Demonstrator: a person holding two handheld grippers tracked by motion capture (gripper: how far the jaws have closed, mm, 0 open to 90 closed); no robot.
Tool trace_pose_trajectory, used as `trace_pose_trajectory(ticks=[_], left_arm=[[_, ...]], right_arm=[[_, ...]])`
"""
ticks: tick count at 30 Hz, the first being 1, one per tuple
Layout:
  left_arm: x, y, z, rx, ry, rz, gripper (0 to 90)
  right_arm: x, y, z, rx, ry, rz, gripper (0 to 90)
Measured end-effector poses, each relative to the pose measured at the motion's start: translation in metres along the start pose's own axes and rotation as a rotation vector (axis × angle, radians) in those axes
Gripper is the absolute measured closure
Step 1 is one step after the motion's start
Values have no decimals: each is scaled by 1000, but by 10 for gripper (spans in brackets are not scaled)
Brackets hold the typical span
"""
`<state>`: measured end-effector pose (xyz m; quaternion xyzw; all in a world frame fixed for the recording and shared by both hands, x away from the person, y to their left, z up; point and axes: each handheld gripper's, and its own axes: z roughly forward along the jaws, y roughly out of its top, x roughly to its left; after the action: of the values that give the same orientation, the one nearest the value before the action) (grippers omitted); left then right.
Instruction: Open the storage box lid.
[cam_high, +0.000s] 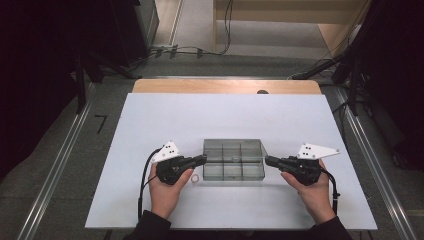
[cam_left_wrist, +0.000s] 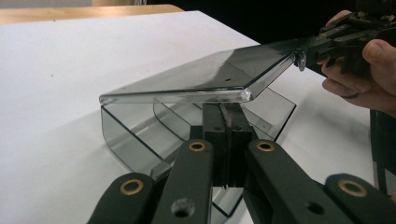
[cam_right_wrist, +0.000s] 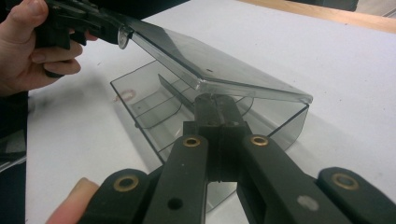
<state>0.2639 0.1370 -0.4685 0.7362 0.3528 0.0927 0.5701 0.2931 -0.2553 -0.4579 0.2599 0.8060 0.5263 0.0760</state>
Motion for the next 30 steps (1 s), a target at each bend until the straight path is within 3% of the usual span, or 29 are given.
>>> trace_pose_trajectory(ticks=[8, 13, 14, 17, 21, 26, 27, 28, 30], left_arm=[[6, 11, 2, -14, -10, -2, 898], [11, 13, -2, 6, -22, -4, 872], [12, 12, -4, 6, 0, 6, 812], [15, 12, -6, -2, 13, 1, 684], [21, 15, 0, 21, 47, -12, 384], [27, 17, 13, 43, 61, -45, 104], [28, 17, 17, 51, 43, -48, 47], [29, 16, 20, 54, 34, -56, 4], [32, 16, 24, 49, 24, -53, 0]], right_arm=[[-5, 14, 2, -11, -11, -10, 884], [-9, 19, 4, -23, -16, 0, 884], [-9, 20, 4, -22, -18, 3, 885], [-11, 21, 7, -19, -23, 3, 885], [-13, 22, 8, -25, -22, 3, 884], [-14, 26, 10, -23, -27, 0, 884], [-14, 27, 10, -25, -29, 1, 884], [-15, 28, 11, -27, -28, -2, 884], [-15, 29, 11, -25, -32, 0, 884]])
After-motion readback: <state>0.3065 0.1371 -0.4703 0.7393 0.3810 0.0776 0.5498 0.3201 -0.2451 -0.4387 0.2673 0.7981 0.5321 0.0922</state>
